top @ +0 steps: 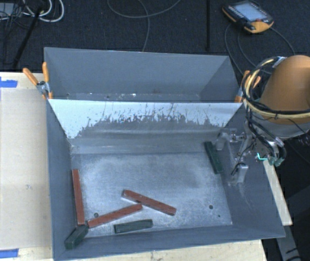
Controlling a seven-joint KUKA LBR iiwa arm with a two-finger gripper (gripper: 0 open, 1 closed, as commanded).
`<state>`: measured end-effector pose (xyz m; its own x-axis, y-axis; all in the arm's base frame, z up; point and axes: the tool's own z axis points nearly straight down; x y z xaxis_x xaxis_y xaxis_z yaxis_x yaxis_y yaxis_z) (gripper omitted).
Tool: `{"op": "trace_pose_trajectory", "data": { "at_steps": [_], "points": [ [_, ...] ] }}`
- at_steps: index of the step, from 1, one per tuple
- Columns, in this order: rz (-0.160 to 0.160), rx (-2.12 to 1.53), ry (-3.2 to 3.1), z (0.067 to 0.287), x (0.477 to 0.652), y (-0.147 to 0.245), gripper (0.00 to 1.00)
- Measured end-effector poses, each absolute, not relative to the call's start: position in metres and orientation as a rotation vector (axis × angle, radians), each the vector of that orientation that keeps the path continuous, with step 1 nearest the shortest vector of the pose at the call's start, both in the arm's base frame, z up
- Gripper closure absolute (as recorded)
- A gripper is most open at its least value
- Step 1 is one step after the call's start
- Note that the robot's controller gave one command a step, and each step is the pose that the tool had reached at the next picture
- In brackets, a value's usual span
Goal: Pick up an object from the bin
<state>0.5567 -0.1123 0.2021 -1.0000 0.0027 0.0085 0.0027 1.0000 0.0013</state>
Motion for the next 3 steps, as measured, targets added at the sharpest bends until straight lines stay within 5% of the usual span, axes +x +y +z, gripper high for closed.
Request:
{"op": "trace_pose_trajectory", "data": {
  "at_steps": [1,2,3],
  "points": [
    [0.000,0.000,-3.141,0.206,0.558,-0.112,0.00],
    [0.001,-0.056,-3.145,0.154,0.535,-0.100,0.00],
    [0.000,-0.192,-3.143,0.089,0.571,-0.045,0.00]
  ]
}}
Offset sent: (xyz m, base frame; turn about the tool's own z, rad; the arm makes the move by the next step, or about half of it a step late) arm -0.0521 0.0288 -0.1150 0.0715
